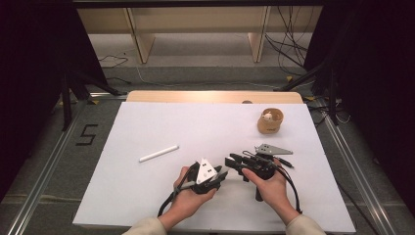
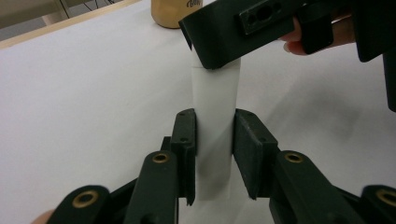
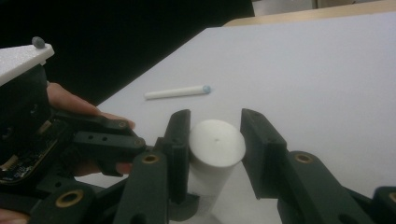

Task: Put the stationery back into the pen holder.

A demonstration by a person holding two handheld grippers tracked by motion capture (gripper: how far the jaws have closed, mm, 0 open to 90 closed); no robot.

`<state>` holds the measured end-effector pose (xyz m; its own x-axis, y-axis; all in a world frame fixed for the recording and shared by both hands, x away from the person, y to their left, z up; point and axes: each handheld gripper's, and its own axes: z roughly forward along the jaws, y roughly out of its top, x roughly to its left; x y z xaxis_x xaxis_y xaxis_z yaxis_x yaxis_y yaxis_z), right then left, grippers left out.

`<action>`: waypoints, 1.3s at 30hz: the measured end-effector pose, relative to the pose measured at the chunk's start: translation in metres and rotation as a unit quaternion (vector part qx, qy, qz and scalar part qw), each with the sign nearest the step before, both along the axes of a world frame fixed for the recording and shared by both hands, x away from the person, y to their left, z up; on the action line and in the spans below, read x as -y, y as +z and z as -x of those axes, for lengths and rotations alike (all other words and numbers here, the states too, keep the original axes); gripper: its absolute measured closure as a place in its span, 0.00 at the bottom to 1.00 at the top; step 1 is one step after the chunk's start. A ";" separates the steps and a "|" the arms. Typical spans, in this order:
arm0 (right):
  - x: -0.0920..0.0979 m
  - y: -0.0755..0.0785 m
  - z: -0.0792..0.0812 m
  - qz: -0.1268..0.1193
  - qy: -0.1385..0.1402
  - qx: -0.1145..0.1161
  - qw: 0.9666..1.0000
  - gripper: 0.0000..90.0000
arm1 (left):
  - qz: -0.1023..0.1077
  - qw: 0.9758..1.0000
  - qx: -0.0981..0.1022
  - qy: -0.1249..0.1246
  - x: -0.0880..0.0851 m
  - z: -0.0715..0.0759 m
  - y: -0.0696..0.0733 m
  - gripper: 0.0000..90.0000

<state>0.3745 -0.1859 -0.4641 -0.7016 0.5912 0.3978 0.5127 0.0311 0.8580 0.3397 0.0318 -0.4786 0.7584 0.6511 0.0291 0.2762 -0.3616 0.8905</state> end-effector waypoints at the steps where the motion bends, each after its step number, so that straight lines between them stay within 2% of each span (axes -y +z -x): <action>1: 0.000 0.000 0.000 0.002 0.000 0.005 1.000 0.72 | 0.001 1.000 0.001 -0.001 0.000 0.000 0.000 0.78; 8: 0.001 0.003 0.001 0.005 -0.005 0.009 1.000 0.72 | 0.000 1.000 0.001 -0.004 -0.001 -0.001 0.001 0.76; 15: 0.005 0.006 -0.001 0.007 -0.018 0.018 1.000 0.72 | -0.001 1.000 -0.008 -0.002 -0.001 -0.001 0.001 0.63; 21: 0.008 0.008 -0.002 0.013 -0.026 0.023 0.999 0.72 | -0.007 1.000 -0.001 0.002 -0.002 0.000 0.003 0.49; 25: 0.011 0.009 -0.002 0.017 -0.033 0.030 0.999 0.72 | -0.006 1.000 0.003 0.002 -0.005 0.002 0.004 0.44; 39: 0.017 0.011 -0.005 0.031 -0.051 0.043 0.997 0.72 | -0.011 1.000 -0.020 0.005 -0.024 0.004 0.006 0.35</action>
